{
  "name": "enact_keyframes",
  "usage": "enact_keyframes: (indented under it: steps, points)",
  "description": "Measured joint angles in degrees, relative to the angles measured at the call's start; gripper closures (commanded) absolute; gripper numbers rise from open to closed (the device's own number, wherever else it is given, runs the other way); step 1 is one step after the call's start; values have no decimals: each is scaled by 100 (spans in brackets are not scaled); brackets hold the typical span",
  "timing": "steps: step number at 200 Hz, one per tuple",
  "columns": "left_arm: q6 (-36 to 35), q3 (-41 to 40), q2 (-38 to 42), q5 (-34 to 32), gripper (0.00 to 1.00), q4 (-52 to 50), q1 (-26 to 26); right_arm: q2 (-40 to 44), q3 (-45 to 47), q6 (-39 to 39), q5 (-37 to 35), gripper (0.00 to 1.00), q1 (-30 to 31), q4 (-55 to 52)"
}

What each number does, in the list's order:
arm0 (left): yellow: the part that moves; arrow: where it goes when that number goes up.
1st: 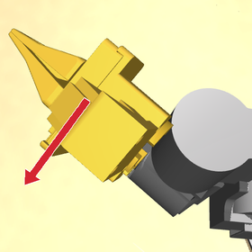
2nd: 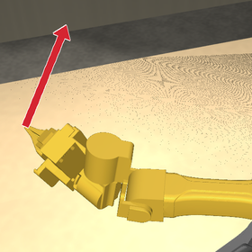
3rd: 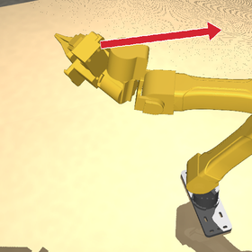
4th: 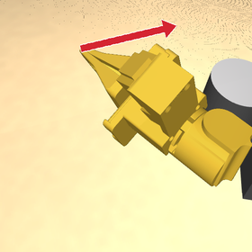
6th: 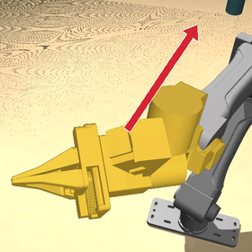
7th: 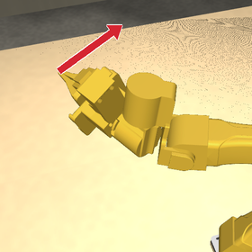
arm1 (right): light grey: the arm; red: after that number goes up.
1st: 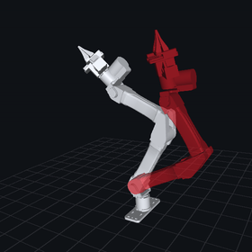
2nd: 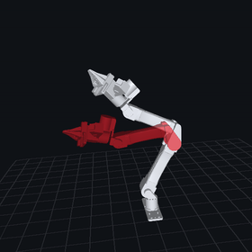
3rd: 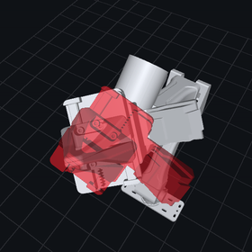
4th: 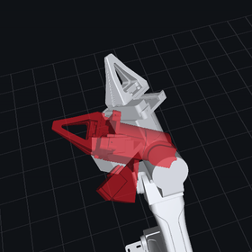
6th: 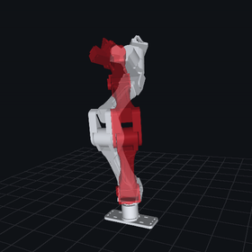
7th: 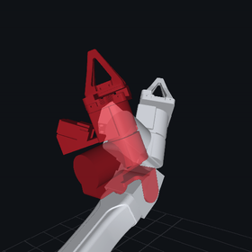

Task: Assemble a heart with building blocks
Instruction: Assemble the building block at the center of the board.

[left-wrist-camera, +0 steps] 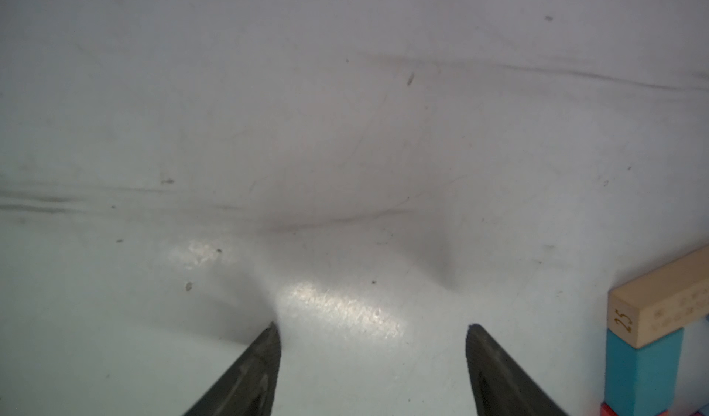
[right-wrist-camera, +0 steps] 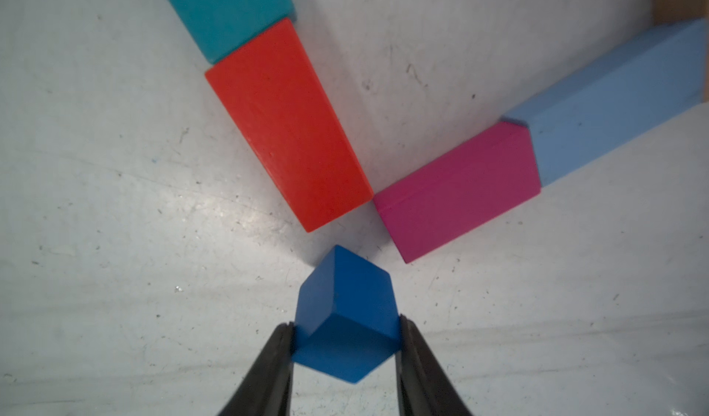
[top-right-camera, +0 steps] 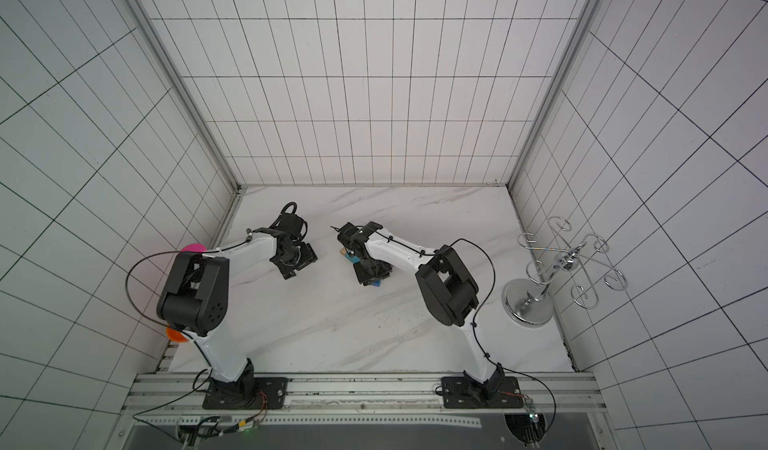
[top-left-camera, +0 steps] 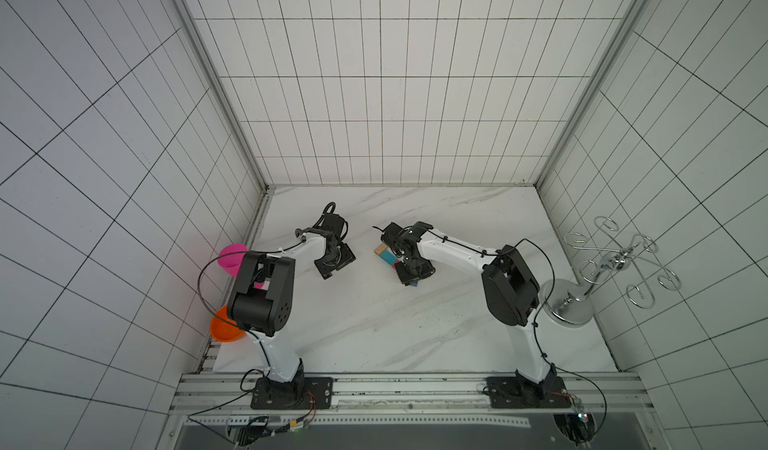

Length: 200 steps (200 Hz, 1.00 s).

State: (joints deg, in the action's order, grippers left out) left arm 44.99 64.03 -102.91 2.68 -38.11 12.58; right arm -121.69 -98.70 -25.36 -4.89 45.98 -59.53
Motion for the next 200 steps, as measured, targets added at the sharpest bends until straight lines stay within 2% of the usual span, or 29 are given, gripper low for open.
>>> enact_keyframes:
  steps: [45, 200]
  points:
    - [0, 0, 0, 15, 25, 2, -17, -232, -295, -210, -15, 67, -127, -166]
    - [-2, -11, 4, 61, 24, 26, -66, -391, -463, -807, 247, 66, -227, -330]
